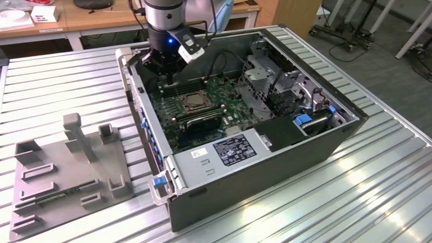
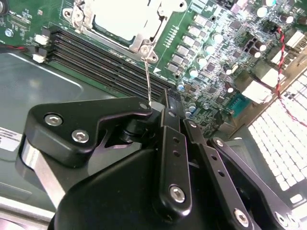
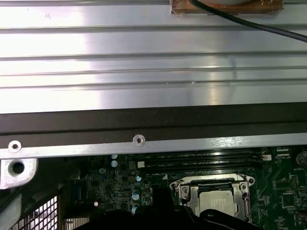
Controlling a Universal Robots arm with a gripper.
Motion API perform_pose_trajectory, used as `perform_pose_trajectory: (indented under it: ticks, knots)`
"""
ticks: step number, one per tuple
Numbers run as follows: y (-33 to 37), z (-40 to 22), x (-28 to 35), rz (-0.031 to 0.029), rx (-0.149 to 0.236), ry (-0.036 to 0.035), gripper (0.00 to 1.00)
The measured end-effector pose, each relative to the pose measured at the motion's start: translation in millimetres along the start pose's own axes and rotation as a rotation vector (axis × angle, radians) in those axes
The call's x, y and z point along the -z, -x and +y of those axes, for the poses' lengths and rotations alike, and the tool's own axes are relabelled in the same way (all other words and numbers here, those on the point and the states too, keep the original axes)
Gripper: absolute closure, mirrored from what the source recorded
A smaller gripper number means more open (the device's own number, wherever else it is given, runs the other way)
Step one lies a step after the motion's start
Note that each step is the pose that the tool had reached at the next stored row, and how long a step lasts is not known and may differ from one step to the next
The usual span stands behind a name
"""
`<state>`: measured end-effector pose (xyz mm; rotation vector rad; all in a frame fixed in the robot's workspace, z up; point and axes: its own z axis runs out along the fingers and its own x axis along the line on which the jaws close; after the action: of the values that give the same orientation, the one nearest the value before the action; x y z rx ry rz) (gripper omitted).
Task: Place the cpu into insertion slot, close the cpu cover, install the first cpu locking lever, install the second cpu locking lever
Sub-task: 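Install the first cpu locking lever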
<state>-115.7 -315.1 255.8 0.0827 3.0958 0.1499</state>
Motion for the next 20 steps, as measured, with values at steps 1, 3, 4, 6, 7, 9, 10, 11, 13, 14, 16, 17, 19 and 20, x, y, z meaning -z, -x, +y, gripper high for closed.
perform_pose_trajectory:
  ticks: [1, 3, 4, 6, 7, 9, 10, 11, 13, 14, 16, 17, 19, 20]
  knots:
    - [1.4, 0.1, -0.1, 0.0000, 0.000, 0.0000, 0.89]
    - [4.7, 0.2, -0.2, 0.0001, 0.000, 0.0000, 0.89]
    - [6.4, 0.3, -0.3, 0.0002, 0.000, 0.0000, 0.89]
    - [10.2, 0.5, -0.5, 0.0003, 0.000, 0.0000, 0.89]
    - [11.9, 0.6, -0.5, 0.0003, 0.000, 0.0000, 0.89]
    - [15.1, 0.8, -0.7, 0.0004, 0.000, 0.0000, 0.89]
    - [16.6, 0.9, -0.7, 0.0004, 0.000, 0.0000, 0.89]
    - [18.2, 0.9, -0.8, 0.0005, 0.000, -0.0001, 0.89]
    - [21.2, 1.1, -0.9, 0.0005, 0.000, 0.0000, 0.89]
    - [22.5, 1.2, -1.0, 0.0005, 0.000, 0.0000, 0.89]
    - [24.2, 1.2, -1.0, 0.0006, 0.000, -0.0001, 0.89]
    - [24.2, 1.2, -1.0, 0.0005, 0.000, 0.0000, 0.89]
    - [24.3, 1.2, -1.1, 0.0004, 0.000, 0.0001, 0.89]
    - [24.4, 1.3, -1.1, 0.0004, 0.000, 0.0000, 0.89]
